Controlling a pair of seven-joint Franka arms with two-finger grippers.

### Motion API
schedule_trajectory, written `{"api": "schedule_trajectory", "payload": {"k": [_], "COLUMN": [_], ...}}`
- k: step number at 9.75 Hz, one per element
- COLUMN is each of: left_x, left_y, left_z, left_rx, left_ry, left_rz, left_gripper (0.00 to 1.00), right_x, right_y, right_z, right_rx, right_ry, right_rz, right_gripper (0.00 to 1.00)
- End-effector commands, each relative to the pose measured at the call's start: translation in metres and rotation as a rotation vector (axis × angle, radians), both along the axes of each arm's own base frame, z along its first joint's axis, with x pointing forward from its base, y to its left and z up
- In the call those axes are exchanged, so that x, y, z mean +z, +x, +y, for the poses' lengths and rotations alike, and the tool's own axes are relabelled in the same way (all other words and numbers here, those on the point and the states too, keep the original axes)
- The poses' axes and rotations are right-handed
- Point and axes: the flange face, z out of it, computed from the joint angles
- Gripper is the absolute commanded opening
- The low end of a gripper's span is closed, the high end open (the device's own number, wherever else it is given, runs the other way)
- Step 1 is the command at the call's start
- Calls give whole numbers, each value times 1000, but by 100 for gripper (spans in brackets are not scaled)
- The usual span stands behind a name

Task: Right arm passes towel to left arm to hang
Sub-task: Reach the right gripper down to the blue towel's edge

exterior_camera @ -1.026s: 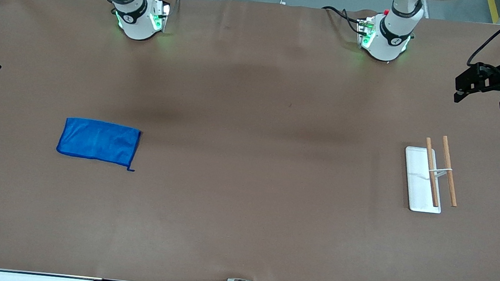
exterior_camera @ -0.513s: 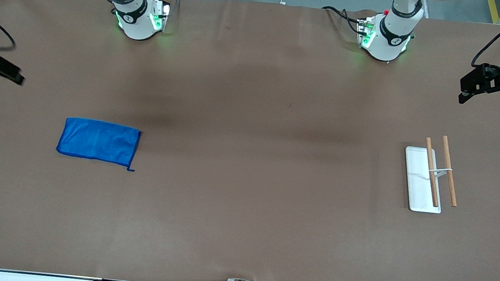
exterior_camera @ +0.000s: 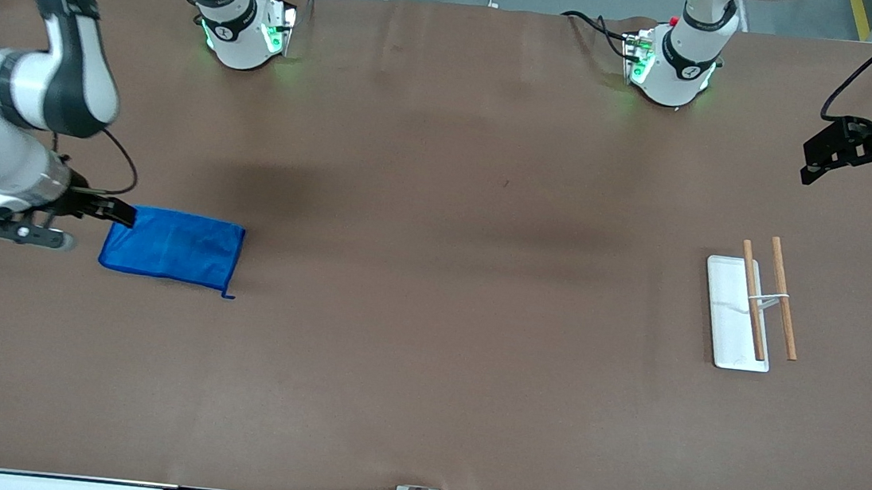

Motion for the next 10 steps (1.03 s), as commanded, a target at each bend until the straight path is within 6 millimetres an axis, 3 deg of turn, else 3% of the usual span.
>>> {"api": "schedule_trajectory", "payload": {"k": [1, 3, 6, 8, 10], "left_x": [-13, -15, -18, -17, -17], "left_y": [6, 8, 9, 9, 9], "left_z": [-2, -2, -2, -2, -1], "left_rx": [2, 1, 0, 2, 0], "left_ry": [2, -1, -3, -3, -1], "left_rz": [27, 32, 36, 35, 35], "left_gripper": [100, 100, 100, 100, 100], "right_x": [-70, -112, -129, -130, -135], "right_y": [-14, -26, -36, -37, -38], "right_z": [-9, -9, -12, -23, -20], "right_rx": [58, 62, 56, 45, 45], "right_ry": [-8, -1, 4, 3, 4], "right_rz": [-47, -67, -31, -30, -21], "right_gripper": [100, 100, 93, 92, 91]}}
